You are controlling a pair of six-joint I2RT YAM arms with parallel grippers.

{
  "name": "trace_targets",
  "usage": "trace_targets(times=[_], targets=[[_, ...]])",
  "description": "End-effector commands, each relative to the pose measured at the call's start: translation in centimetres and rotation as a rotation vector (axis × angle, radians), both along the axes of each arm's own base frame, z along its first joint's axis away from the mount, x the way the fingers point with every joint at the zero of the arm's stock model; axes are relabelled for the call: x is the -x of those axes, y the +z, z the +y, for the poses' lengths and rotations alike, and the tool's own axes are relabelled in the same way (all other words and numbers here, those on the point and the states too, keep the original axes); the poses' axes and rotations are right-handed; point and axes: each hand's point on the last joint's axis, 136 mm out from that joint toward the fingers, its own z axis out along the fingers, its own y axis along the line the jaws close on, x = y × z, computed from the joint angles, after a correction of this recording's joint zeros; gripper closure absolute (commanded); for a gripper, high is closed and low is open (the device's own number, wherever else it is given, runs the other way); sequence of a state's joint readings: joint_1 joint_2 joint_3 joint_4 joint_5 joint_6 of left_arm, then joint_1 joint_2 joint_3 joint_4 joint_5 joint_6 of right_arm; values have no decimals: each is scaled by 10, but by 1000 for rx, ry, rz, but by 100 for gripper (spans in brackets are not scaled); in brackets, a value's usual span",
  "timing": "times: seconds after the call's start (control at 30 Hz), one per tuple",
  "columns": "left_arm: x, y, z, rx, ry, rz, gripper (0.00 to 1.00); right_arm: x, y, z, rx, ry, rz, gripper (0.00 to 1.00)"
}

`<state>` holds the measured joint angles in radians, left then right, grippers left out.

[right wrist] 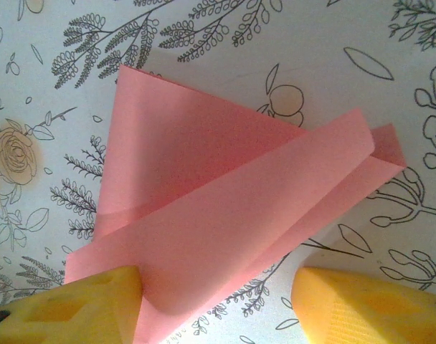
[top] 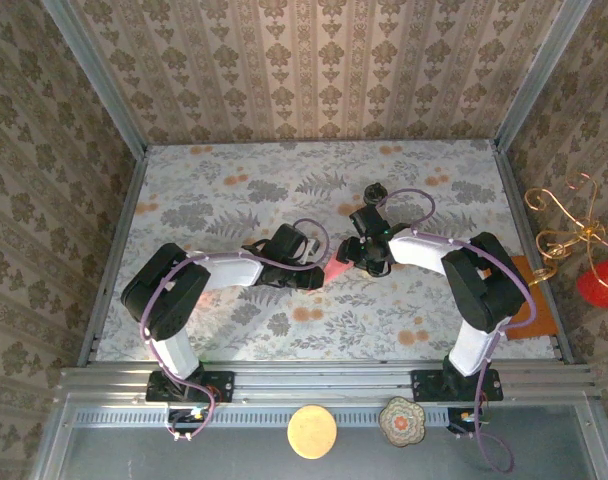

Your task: Fold a paper plane with a square sheet of paper (pick it up from the middle)

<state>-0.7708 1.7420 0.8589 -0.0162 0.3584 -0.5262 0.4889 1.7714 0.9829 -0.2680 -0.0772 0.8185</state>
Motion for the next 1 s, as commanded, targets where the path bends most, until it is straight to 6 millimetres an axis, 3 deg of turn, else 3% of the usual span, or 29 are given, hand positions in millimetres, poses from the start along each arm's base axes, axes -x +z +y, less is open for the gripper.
trace_targets(times=[0.0,0.7,0.83,0.97], targets=[[-1,-11,5,-44,3,17,71,31,-54,-25,125,-29,149,37],[-2,-27,14,-130,27,51,77,34,-58,-27,131,-33,160,41],[0,-30,14,-135,21,59,78,26,-39,-18,78,-25,120,40],[0,-30,14,-137,19,61,79,18,1,-11,10,-16,21,37]])
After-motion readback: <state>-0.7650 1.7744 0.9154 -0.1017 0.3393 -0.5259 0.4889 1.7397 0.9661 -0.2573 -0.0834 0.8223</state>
